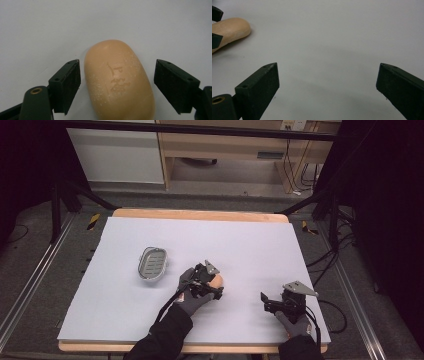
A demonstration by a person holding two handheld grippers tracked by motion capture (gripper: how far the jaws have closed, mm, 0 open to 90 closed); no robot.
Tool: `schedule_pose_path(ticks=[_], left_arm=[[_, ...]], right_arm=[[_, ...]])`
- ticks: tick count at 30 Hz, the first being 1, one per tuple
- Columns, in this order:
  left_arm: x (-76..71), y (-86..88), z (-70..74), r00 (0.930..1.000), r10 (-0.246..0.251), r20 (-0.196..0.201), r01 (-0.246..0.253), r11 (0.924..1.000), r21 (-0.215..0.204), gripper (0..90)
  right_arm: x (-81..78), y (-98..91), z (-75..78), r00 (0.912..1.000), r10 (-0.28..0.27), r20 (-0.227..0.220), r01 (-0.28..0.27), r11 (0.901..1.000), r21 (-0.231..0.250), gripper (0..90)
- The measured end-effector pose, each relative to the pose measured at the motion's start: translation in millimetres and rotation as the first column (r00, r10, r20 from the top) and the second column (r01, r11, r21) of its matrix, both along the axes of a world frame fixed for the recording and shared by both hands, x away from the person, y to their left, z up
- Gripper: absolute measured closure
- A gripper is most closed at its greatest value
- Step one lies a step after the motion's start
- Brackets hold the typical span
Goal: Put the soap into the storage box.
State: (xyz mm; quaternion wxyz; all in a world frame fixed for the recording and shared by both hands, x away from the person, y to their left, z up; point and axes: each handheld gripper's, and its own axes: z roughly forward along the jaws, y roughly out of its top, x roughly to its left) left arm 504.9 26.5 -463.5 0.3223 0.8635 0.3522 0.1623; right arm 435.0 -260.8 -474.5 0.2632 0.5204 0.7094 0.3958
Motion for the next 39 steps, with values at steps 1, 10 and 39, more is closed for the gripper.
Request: schedule_pose_path(ticks=[1, 10, 39], left_arm=[[0.5, -0.1, -0.4, 1.0000, 0.001, -0.003, -0.001, 1.0000, 0.004, 21.2], [3.4, -1.3, -3.9, 0.9998, 0.010, -0.018, -0.009, 0.9999, 0.006, 23.3], [5.1, -6.0, -9.9, 0.9971, 0.050, -0.057, -0.050, 0.9987, 0.008, 27.0]], right_arm=[[0.0, 0.0, 0.0, 1.0000, 0.000, 0.000, 0.000, 1.0000, 0.000, 4.9], [0.4, 0.5, -0.5, 1.0000, 0.002, -0.005, -0.002, 1.0000, -0.001, 4.9], [1.0, 0.8, -1.1, 0.9999, 0.002, -0.012, -0.003, 1.0000, -0.002, 4.9]])
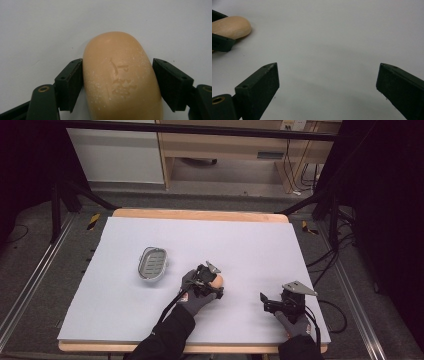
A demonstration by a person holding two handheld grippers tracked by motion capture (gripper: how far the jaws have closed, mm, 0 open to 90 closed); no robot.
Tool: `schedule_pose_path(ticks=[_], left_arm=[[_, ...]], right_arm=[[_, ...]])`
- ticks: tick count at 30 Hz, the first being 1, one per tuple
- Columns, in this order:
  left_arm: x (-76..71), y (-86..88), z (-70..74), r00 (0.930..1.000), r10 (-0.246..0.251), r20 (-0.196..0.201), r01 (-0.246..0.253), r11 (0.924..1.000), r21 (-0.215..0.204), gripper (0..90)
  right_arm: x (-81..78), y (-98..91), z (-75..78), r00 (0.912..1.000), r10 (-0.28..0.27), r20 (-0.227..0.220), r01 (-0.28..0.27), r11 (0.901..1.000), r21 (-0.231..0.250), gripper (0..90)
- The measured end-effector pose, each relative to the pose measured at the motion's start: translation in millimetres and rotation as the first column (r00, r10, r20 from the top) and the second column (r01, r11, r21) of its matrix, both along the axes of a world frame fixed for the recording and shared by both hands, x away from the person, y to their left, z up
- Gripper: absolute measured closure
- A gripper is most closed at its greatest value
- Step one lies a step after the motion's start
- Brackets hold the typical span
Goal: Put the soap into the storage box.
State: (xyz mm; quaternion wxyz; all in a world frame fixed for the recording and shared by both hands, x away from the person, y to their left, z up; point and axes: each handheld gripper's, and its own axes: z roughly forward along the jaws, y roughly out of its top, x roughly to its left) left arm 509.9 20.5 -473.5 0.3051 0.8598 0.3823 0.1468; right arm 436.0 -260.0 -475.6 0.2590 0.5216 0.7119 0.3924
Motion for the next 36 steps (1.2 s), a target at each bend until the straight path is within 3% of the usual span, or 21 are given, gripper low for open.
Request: schedule_pose_path(ticks=[3, 18, 36], left_arm=[[-0.3, 0.5, 0.9, 1.0000, 0.005, -0.002, -0.005, 1.0000, -0.004, 31.1], [-1.9, 2.0, 2.4, 0.9999, -0.016, -0.006, 0.016, 0.9998, -0.010, 31.7], [-11.5, 28.7, 31.7, 0.9994, -0.019, 0.028, 0.022, 0.9965, -0.081, 31.8]], right_arm=[[0.1, 0.0, -0.1, 1.0000, 0.000, -0.002, 0.000, 1.0000, 0.001, 4.9], [0.2, -0.2, 0.1, 1.0000, 0.003, -0.005, -0.003, 1.0000, 0.002, 4.8], [0.3, -0.5, 0.1, 1.0000, 0.000, -0.003, 0.000, 1.0000, 0.000, 4.7]])
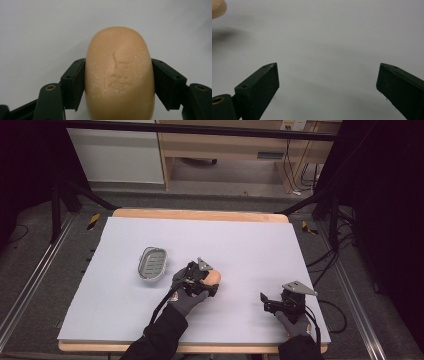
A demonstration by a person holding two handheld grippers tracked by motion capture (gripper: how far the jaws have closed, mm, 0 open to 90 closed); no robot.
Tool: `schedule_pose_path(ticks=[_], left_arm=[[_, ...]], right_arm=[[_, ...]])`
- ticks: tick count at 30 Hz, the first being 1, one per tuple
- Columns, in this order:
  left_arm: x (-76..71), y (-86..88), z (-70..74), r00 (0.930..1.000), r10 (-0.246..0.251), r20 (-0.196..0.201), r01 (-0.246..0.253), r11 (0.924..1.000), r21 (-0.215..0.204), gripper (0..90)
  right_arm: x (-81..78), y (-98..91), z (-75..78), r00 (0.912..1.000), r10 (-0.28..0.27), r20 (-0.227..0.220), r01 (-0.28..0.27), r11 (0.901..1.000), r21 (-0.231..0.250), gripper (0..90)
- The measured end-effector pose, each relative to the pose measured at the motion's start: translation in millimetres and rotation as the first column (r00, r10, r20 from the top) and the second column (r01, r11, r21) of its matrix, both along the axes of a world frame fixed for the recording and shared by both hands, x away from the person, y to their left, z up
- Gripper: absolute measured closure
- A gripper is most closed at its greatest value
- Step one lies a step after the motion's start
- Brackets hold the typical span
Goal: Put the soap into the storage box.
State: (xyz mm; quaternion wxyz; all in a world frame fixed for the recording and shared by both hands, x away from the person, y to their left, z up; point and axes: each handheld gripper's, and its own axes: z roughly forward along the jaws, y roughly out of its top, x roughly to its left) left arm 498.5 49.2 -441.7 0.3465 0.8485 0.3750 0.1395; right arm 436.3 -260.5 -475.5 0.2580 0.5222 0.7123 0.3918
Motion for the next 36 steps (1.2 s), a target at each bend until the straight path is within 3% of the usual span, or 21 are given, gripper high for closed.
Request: schedule_pose_path(ticks=[15, 20, 36], left_arm=[[-4.3, 23.9, 16.5, 0.9994, 0.023, 0.027, -0.022, 0.9997, -0.006, 31.9], [-5.4, 33.1, 23.0, 0.9980, 0.047, 0.041, -0.046, 0.9985, -0.028, 31.9], [-7.2, 62.3, 38.9, 0.9930, 0.093, 0.073, -0.091, 0.9950, -0.042, 32.0]], right_arm=[[0.0, 0.3, -0.1, 1.0000, -0.003, -0.002, 0.003, 1.0000, -0.002, 4.7], [0.0, 0.5, -0.2, 1.0000, -0.004, -0.004, 0.004, 1.0000, -0.002, 4.7], [-0.1, 0.4, -0.1, 1.0000, -0.004, -0.003, 0.004, 1.0000, -0.003, 4.7]])
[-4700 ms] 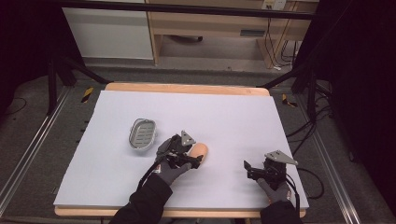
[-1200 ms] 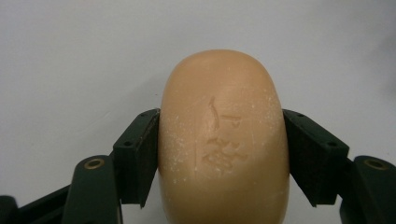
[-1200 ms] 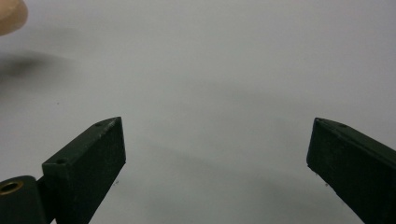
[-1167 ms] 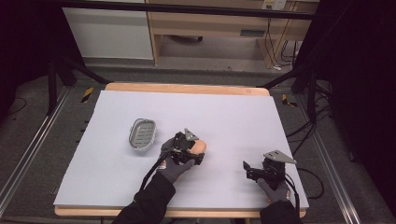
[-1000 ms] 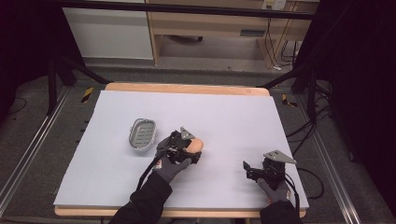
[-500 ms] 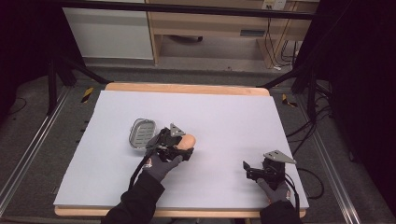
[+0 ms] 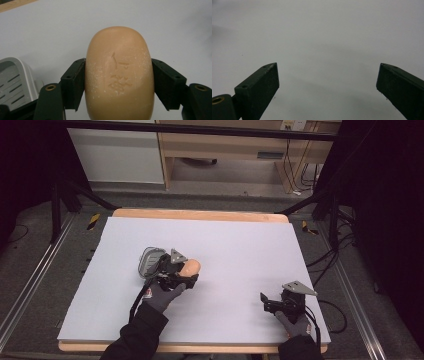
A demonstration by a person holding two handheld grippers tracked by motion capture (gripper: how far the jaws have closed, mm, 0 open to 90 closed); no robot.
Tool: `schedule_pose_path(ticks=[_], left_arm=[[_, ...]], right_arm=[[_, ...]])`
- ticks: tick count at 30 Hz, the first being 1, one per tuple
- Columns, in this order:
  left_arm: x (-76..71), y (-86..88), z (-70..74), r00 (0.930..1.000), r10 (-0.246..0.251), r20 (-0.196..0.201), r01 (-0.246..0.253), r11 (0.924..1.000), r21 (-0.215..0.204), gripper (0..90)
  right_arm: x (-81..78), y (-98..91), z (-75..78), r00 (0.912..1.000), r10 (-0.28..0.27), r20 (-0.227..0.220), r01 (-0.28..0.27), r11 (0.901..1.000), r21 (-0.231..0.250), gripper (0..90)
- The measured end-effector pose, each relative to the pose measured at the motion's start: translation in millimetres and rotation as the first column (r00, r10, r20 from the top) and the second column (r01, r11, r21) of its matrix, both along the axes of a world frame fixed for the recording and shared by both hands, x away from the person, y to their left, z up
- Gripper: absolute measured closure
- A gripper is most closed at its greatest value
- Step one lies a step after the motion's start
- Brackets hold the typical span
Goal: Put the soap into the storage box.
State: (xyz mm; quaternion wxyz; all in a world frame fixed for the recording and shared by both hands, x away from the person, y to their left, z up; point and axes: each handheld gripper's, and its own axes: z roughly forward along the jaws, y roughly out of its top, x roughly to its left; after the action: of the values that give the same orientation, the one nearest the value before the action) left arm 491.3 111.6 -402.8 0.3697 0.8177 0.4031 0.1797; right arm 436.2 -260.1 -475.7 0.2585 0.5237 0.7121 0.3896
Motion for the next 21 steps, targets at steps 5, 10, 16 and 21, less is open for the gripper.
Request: schedule_pose_path(ticks=[5, 10, 16, 21], left_arm=[[1.2, 10.5, 4.4, 0.9998, 0.019, 0.006, -0.019, 0.9998, -0.006, 32.0], [3.6, 18.4, 6.7, 0.9991, 0.040, 0.011, -0.040, 0.9992, -0.009, 32.0], [8.4, 32.1, 10.9, 0.9976, 0.068, 0.013, -0.068, 0.9976, -0.007, 32.0], [12.6, 42.2, 13.6, 0.9955, 0.093, 0.018, -0.093, 0.9956, -0.007, 32.0]], right_arm=[[-0.1, 0.0, 0.0, 1.0000, 0.000, 0.000, 0.000, 1.0000, 0.000, 4.7], [0.0, -0.1, 0.0, 1.0000, 0.000, 0.001, 0.000, 1.0000, -0.001, 4.7], [0.0, 0.1, 0.0, 1.0000, -0.002, -0.001, 0.002, 1.0000, -0.001, 4.7], [0.1, 0.2, -0.1, 1.0000, -0.001, -0.001, 0.001, 1.0000, -0.002, 4.7]])
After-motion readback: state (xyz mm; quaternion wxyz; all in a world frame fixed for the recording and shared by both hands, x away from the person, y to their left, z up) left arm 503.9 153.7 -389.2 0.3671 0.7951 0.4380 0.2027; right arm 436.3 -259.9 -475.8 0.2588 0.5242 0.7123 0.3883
